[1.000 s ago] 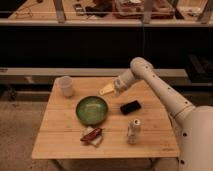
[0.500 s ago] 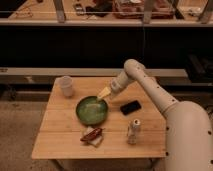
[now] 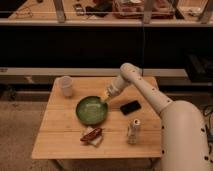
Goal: Pick up the ceramic bowl
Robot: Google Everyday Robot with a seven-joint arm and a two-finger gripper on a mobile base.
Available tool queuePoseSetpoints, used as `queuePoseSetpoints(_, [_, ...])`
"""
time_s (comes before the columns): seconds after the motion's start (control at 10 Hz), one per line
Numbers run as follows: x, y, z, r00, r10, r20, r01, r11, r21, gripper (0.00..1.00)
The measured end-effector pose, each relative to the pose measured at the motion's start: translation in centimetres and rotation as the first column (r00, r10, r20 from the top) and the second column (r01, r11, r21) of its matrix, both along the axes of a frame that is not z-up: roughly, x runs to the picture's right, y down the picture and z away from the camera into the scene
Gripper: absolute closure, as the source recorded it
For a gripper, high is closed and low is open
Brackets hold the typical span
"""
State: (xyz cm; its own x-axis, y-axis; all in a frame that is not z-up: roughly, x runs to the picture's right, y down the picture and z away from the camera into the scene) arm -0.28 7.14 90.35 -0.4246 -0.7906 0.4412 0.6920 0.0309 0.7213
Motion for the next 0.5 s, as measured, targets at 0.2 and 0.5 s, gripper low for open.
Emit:
queuePoseSetpoints(0.2, [0.1,0.4,0.8,1.0,-0.002,-0.025,0.003,1.0,0.009,0.5])
queuePoseSetpoints(0.5, [0.1,-1.9,-0.3,0.999,0.052,-0.015,-0.051,0.9978,0.041,0.46])
